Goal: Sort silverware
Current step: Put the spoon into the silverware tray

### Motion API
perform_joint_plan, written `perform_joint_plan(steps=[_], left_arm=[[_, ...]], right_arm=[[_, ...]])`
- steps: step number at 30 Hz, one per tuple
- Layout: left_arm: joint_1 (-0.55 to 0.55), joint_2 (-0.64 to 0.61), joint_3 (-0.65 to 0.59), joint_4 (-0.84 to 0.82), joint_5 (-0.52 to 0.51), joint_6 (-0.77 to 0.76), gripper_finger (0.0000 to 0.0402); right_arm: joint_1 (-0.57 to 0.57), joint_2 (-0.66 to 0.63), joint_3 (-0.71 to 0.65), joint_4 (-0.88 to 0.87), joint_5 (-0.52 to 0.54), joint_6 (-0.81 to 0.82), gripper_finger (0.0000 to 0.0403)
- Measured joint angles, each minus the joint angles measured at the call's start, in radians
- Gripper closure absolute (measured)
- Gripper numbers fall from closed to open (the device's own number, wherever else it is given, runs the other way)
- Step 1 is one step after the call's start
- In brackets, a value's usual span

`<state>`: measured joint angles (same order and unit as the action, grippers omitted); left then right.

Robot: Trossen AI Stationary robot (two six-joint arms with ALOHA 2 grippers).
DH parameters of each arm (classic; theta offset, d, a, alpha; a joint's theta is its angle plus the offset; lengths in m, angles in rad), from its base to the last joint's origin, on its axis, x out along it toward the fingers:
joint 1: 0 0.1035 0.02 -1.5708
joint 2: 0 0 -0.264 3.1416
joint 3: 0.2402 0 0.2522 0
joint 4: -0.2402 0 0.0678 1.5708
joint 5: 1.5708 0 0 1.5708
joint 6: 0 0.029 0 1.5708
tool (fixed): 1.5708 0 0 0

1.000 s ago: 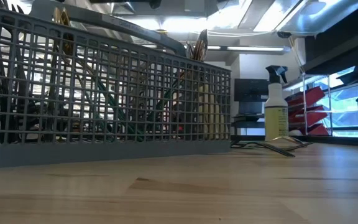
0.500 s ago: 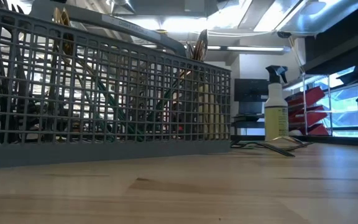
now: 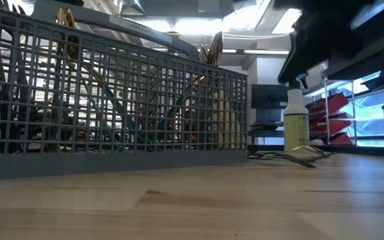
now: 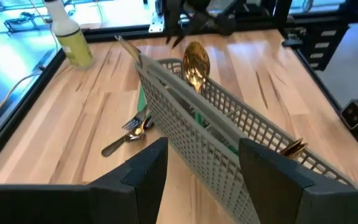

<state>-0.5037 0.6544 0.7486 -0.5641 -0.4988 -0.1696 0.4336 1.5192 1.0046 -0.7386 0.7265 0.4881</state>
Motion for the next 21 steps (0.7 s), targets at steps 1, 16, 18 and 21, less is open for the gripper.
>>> perform_joint_plan(steps=[1, 16, 18, 21], left_arm=[[0.000, -0.001, 0.000, 0.010, -0.001, 0.001, 0.0220], [0.000, 0.000, 0.000, 0.008, 0.002, 0.000, 0.0220], [0.000, -0.001, 0.000, 0.008, 0.002, 0.000, 0.0220], [0.000, -0.001, 0.000, 0.021, 0.000, 0.007, 0.0220]], right_arm=[[-0.019, -0.008, -0.042, 0.080, -0.001, -0.015, 0.0368], [-0.164, 0.125, -0.184, 0.859, -0.242, -0.209, 0.0398], [-0.153, 0.151, -0.175, 0.920, -0.277, -0.209, 0.0401], [-0.139, 0.202, -0.140, 0.969, -0.283, -0.205, 0.0402]])
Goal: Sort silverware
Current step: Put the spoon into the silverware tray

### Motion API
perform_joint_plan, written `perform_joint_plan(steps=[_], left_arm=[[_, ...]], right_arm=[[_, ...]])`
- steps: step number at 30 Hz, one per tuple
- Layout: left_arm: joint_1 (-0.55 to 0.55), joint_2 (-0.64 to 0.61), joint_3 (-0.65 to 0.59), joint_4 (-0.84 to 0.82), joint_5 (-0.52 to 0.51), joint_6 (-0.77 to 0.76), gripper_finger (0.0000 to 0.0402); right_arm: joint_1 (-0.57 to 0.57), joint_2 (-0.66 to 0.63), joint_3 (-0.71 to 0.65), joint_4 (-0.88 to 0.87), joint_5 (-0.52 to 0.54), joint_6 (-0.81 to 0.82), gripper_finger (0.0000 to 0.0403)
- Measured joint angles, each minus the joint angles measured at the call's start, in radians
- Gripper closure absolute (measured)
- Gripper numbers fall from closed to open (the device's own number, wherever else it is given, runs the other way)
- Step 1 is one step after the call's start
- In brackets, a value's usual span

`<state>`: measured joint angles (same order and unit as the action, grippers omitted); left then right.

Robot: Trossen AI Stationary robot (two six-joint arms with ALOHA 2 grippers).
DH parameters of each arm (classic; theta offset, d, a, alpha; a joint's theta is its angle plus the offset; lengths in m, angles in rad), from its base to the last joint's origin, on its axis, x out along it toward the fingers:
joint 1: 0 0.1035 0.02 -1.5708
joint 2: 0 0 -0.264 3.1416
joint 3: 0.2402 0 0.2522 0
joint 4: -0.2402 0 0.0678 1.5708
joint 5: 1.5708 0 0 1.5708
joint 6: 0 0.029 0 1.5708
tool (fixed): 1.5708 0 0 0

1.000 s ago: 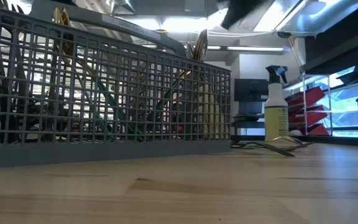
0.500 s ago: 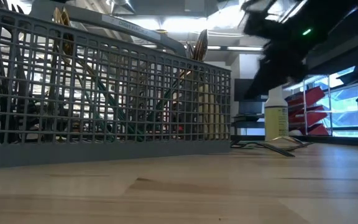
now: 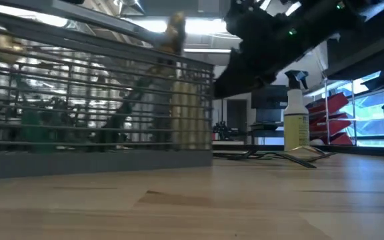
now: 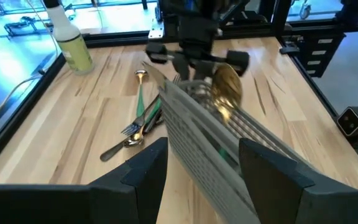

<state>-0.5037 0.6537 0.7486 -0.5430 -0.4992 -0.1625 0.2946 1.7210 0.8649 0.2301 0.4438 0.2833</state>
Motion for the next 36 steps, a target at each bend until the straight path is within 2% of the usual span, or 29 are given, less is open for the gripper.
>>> perform_joint_plan(steps=[5, 11, 13, 18, 20, 22, 26, 32, 36], left_arm=[[0.000, 0.000, 0.000, 0.011, -0.002, 0.009, 0.0220], [0.000, 0.000, 0.000, 0.009, -0.002, 0.006, 0.0220], [0.000, 0.000, 0.000, 0.009, -0.002, 0.006, 0.0220], [0.000, 0.001, 0.000, 0.008, 0.006, 0.004, 0.0220], [0.000, 0.001, 0.000, 0.006, 0.006, 0.004, 0.0220], [0.000, 0.001, 0.000, 0.006, 0.006, 0.005, 0.0220], [0.000, 0.001, 0.000, 0.006, 0.007, 0.005, 0.0220], [0.000, 0.001, 0.000, 0.009, 0.008, 0.005, 0.0220], [0.000, 0.000, -0.004, 0.011, 0.010, 0.004, 0.0220]], right_arm=[[0.009, 0.085, 0.097, 0.008, -0.033, -0.008, 0.0402], [0.010, 0.150, 0.225, -0.027, -0.152, -0.086, 0.0402], [0.016, 0.139, 0.272, -0.132, -0.124, -0.118, 0.0402], [0.001, 0.090, 0.362, -0.598, 0.027, -0.124, 0.0402], [-0.023, 0.069, 0.392, -0.769, 0.029, -0.099, 0.0402], [-0.062, 0.058, 0.416, -0.920, -0.022, -0.065, 0.0396], [-0.151, 0.048, 0.422, -1.075, -0.131, -0.059, 0.0351], [-0.251, 0.047, 0.408, -1.195, -0.151, -0.203, 0.0253], [-0.293, 0.047, 0.408, -1.274, -0.218, -0.300, 0.0214]])
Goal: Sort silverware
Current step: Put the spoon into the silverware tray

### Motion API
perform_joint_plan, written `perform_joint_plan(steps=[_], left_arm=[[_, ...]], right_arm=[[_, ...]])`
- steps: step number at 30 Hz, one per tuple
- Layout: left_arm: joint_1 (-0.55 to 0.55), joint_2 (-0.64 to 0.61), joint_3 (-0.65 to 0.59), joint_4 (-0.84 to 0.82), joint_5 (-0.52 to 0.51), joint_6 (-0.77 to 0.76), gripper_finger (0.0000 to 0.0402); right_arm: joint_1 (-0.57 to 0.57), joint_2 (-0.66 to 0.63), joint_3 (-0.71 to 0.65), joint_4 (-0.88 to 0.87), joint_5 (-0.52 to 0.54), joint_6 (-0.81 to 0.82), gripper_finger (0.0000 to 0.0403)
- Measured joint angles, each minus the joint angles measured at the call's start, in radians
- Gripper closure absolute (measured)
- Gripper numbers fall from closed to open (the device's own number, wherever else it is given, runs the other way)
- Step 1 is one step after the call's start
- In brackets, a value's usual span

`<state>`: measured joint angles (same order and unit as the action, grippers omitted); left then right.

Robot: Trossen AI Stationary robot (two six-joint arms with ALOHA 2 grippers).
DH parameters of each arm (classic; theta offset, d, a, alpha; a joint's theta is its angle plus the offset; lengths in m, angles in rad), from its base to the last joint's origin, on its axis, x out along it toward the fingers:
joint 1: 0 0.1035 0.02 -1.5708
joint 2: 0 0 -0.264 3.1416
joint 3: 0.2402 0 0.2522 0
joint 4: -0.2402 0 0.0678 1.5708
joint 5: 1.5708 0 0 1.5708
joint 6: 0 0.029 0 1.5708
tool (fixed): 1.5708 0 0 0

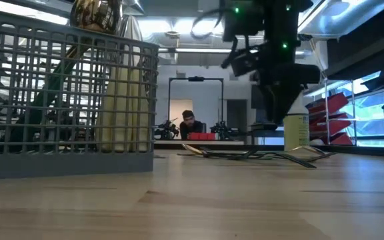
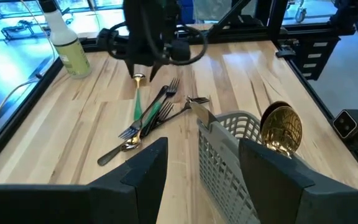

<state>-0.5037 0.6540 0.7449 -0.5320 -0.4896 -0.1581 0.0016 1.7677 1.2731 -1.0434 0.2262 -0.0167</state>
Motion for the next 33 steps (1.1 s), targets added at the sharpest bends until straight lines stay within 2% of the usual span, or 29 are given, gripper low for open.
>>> perform_joint_plan(steps=[3, 12, 19, 33], left_arm=[[0.000, 0.000, -0.010, 0.000, 0.000, 0.000, 0.0220], [0.000, 0.001, -0.019, -0.001, 0.000, 0.001, 0.0220], [0.000, 0.001, -0.019, 0.004, 0.000, 0.008, 0.0220], [0.000, 0.001, -0.019, 0.028, -0.002, 0.027, 0.0220]], right_arm=[[-0.025, 0.000, -0.001, -0.039, -0.037, -0.047, 0.0206], [-0.116, 0.000, -0.076, 0.003, -0.100, -0.120, 0.0205], [-0.153, 0.000, -0.169, 0.116, -0.107, -0.139, 0.0207], [-0.181, -0.003, -0.292, 0.219, -0.113, -0.146, 0.0313]])
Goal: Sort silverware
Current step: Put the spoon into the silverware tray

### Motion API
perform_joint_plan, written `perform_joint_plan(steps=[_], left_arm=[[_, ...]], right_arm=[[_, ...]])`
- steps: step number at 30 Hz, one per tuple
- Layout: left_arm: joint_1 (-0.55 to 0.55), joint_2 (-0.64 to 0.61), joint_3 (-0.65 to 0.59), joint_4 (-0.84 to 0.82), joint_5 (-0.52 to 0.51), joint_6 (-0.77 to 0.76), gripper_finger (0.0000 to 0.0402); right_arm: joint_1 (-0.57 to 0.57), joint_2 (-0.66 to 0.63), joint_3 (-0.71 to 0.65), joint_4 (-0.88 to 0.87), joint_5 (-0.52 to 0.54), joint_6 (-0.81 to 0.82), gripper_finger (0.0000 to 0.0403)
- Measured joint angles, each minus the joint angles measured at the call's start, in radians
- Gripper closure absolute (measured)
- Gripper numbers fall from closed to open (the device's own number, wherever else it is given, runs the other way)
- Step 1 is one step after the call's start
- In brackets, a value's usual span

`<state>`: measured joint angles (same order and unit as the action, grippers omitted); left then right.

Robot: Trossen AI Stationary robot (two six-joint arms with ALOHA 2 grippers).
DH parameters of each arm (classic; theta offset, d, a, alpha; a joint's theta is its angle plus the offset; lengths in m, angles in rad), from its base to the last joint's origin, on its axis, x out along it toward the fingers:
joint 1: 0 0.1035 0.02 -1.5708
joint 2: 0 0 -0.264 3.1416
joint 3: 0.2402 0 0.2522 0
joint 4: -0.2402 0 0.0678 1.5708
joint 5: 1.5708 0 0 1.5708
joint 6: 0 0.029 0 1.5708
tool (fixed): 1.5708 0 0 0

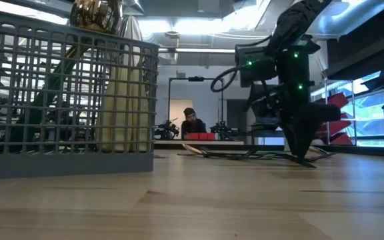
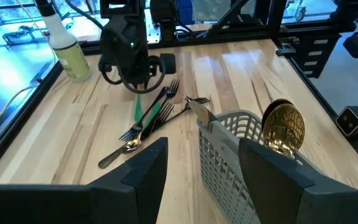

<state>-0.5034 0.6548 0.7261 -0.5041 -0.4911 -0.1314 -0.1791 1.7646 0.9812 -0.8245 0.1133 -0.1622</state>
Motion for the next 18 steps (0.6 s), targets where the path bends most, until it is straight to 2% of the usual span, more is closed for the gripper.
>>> perform_joint_plan(steps=[9, 18], left_arm=[[0.000, 0.000, 0.000, 0.000, -0.003, 0.001, 0.0220], [0.000, 0.000, 0.000, 0.000, -0.010, 0.001, 0.0220]], right_arm=[[-0.004, 0.003, 0.006, 0.003, -0.013, 0.004, 0.0364], [-0.005, 0.006, 0.151, -0.145, -0.030, 0.080, 0.0373]])
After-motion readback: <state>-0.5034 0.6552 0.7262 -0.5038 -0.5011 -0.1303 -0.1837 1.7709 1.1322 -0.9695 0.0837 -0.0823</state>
